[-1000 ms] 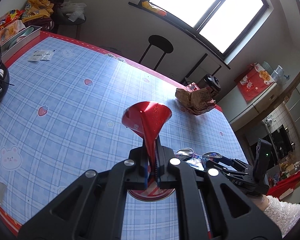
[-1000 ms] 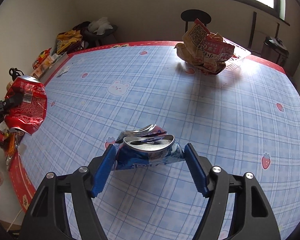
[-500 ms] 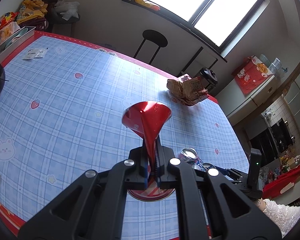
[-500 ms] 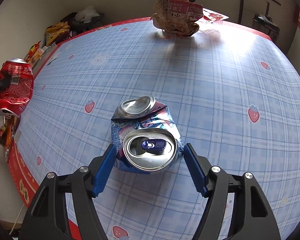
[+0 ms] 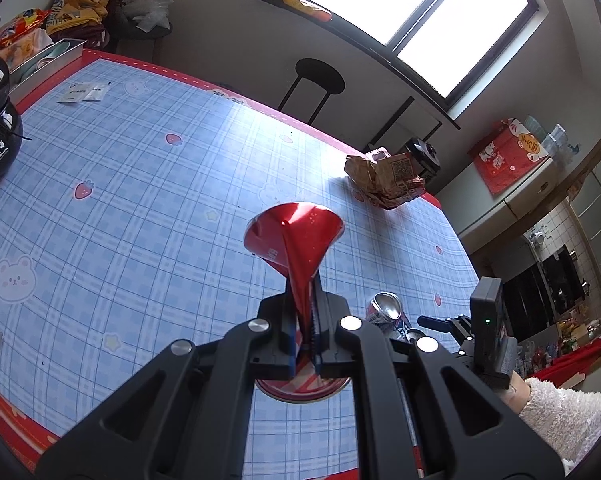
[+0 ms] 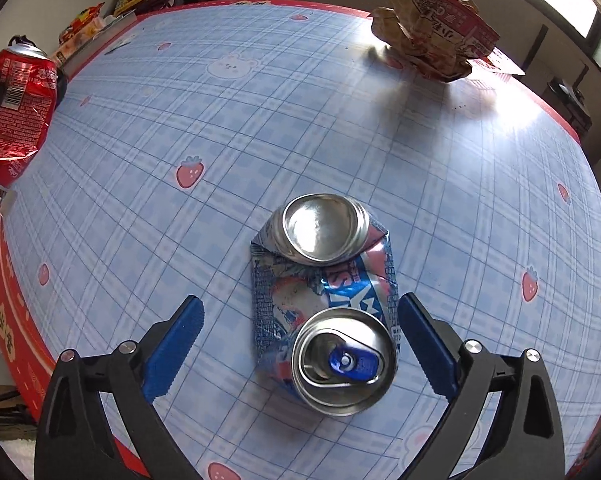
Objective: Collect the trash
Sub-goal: 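Lift the blue-white can with the right gripper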
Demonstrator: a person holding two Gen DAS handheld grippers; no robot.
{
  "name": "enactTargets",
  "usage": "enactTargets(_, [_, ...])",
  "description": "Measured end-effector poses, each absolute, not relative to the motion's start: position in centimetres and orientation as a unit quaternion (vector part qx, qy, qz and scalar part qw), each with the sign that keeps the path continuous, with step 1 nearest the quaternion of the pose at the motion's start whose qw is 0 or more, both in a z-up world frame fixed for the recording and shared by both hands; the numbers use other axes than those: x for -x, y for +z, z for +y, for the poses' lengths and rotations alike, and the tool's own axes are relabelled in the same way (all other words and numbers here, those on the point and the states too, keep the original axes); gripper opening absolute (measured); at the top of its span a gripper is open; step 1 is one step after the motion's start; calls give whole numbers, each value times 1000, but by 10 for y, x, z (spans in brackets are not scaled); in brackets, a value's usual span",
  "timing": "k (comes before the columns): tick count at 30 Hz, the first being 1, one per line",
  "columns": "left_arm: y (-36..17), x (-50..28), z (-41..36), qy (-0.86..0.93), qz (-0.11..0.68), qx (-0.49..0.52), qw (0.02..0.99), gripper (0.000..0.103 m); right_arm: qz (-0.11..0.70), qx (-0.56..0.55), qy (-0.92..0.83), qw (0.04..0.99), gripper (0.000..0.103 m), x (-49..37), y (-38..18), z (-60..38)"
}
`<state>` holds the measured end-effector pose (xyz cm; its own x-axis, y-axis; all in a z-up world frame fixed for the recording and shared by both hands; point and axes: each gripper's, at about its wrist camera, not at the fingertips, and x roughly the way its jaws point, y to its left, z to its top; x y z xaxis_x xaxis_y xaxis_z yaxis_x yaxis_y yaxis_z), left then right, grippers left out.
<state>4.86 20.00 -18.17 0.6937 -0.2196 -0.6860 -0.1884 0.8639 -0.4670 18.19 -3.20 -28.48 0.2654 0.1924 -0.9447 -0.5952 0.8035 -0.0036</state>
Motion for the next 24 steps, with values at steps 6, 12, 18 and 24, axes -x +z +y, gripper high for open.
enactTargets(6, [-182,-37,212,0,389,270,881,9,564,184,240,769,97,-195,-303,-27])
enactTargets(12, [-186,-30,222,4,388,278,879,10,571,171,231,769,97,-198,-303,-37])
enactTargets(18, [-190,-33,225,4,388,287,876,10,566,176,219,775,97,-195,-299,-47])
enactTargets(24, [-192,-41,222,-2,391,283,876,10,575,151,202,778,97,-200,-301,-60])
